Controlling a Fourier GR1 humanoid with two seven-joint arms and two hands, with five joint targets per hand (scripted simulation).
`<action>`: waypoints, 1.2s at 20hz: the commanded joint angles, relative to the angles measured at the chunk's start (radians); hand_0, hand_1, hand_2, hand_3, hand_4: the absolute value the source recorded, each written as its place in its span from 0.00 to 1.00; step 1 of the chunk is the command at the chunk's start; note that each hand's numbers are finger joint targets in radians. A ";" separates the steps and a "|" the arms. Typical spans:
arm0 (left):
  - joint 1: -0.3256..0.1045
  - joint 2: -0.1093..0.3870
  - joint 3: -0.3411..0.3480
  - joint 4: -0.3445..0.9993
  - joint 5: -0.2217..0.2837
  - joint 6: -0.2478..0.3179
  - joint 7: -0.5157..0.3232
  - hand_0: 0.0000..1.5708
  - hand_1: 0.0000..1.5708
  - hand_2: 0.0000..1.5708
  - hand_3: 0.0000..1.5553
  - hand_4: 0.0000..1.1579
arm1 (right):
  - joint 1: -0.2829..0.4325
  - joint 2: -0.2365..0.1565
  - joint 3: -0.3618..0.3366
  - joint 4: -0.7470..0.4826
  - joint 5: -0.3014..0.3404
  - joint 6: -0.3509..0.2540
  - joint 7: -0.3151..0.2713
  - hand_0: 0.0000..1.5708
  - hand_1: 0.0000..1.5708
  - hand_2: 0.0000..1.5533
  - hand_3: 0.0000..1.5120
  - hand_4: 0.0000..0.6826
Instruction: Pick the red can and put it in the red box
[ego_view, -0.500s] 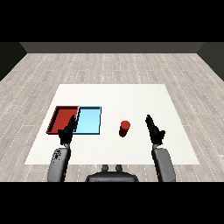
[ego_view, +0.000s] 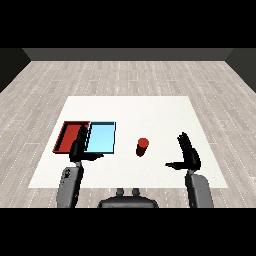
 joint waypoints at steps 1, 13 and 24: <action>0.002 -0.006 0.020 -0.014 0.016 -0.022 -0.180 0.00 0.00 0.00 0.00 0.00 | -0.055 -0.039 -0.070 0.041 -0.077 0.078 -0.110 0.00 0.00 0.00 0.00 0.00; 0.058 -0.011 0.002 0.000 -0.030 -0.017 -0.252 0.00 0.00 0.00 0.00 0.00 | -0.001 -0.034 -0.102 0.091 -0.030 0.163 -0.219 0.00 0.00 0.00 0.00 0.00; 0.029 -0.013 0.030 0.074 -0.015 -0.016 -0.310 0.00 0.00 0.00 0.00 0.00 | -0.037 -0.003 -0.085 -0.044 -0.082 0.134 -0.008 0.00 0.00 0.00 0.00 0.00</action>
